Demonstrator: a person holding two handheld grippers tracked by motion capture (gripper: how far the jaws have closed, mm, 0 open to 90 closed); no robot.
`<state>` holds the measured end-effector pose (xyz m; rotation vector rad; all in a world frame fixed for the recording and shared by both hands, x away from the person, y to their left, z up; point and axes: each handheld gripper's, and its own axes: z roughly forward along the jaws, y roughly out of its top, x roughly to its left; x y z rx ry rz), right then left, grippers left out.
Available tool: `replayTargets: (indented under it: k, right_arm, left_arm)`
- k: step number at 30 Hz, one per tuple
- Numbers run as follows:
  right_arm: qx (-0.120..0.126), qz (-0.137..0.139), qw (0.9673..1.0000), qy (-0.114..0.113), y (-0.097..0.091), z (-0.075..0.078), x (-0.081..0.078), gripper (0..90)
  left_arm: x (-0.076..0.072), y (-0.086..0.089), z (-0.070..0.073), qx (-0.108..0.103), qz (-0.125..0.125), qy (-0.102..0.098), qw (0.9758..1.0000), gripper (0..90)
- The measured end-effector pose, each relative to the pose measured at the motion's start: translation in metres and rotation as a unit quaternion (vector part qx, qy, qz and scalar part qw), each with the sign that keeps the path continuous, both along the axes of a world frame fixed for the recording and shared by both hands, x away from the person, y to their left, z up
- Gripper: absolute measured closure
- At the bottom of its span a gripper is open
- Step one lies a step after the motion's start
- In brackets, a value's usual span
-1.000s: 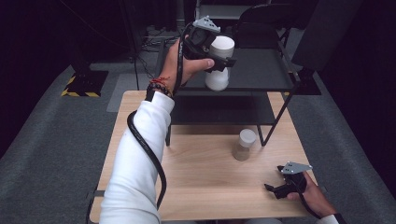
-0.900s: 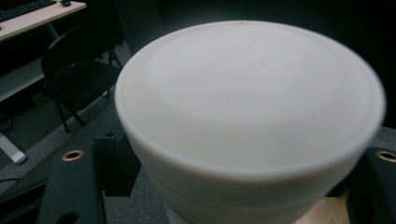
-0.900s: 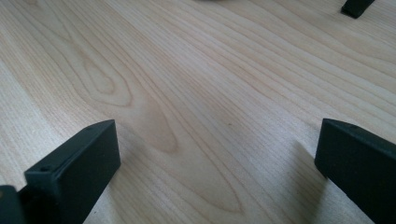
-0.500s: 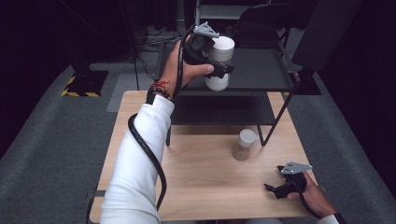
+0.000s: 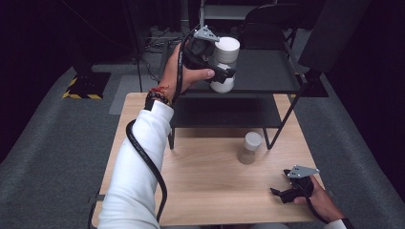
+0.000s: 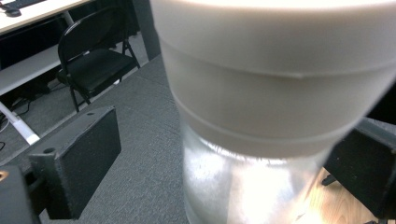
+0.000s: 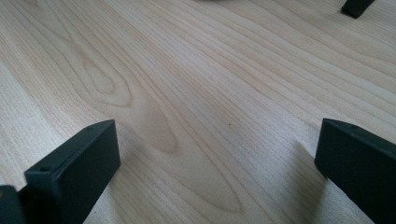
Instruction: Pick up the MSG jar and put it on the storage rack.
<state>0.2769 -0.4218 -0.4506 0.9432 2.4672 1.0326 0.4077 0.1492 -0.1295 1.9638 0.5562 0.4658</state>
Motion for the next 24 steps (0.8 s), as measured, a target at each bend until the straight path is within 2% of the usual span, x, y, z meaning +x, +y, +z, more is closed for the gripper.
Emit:
replayTargets:
  k: [7,11,24]
  right_arm:
    - [0.0,0.0,1.0,0.0,0.0,0.0,0.0,0.0]
    - [0.0,0.0,1.0,0.0,0.0,0.0,0.0,0.0]
    - [0.0,0.0,1.0,0.0,0.0,0.0,0.0,0.0]
  left_arm:
    - [-0.003,0.003,-0.001,-0.006,-0.012,-0.001,0.9999,1.4]
    - [-0.007,0.002,0.0,0.0,-0.011,-0.002,0.9999,1.5]
    - [-0.02,0.011,-0.008,-0.009,-0.001,0.001,1.0,0.7]
